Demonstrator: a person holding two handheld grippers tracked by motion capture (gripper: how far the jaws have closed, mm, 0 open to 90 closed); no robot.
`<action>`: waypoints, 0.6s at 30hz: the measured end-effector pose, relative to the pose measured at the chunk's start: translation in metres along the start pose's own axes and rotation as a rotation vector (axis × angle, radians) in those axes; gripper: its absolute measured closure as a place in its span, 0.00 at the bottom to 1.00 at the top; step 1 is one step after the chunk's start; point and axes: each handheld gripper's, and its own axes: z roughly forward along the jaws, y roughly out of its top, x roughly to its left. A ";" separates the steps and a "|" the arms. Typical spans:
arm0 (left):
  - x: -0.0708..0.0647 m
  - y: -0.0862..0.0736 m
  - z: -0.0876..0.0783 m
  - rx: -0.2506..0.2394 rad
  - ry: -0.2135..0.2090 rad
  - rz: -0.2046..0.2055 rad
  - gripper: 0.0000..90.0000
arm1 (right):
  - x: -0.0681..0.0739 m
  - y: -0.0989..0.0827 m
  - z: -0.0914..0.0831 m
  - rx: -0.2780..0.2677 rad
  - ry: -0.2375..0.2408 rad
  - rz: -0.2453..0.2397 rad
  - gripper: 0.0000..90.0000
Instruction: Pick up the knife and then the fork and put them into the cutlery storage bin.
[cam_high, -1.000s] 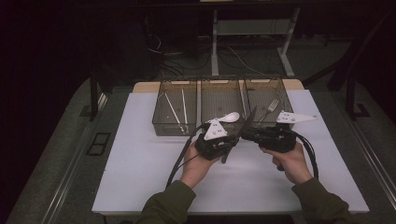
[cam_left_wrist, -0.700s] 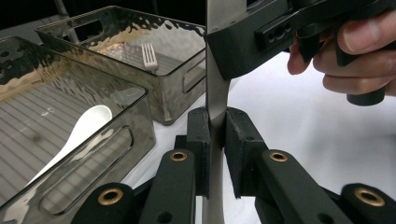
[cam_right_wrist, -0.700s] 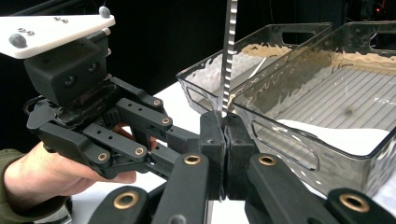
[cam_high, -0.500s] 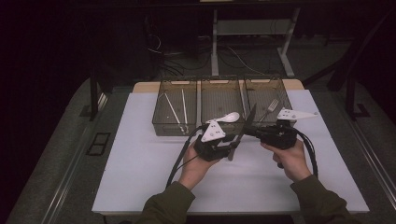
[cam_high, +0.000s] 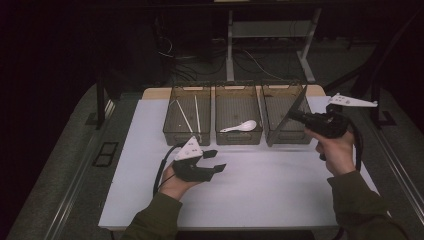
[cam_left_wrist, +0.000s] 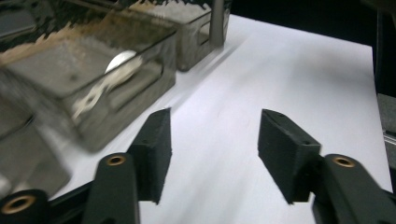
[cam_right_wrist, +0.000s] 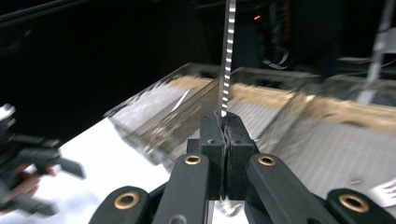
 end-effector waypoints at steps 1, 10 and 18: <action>0.002 -0.003 -0.004 0.004 0.007 -0.008 0.45 | -0.004 0.004 -0.002 -0.006 -0.016 0.002 0.98; 0.011 -0.026 -0.033 0.028 0.043 -0.031 0.36 | -0.038 0.024 0.003 -0.049 -0.090 0.075 0.98; 0.013 -0.037 -0.038 0.054 0.043 -0.050 0.29 | -0.062 0.018 0.028 -0.004 -0.154 0.137 0.98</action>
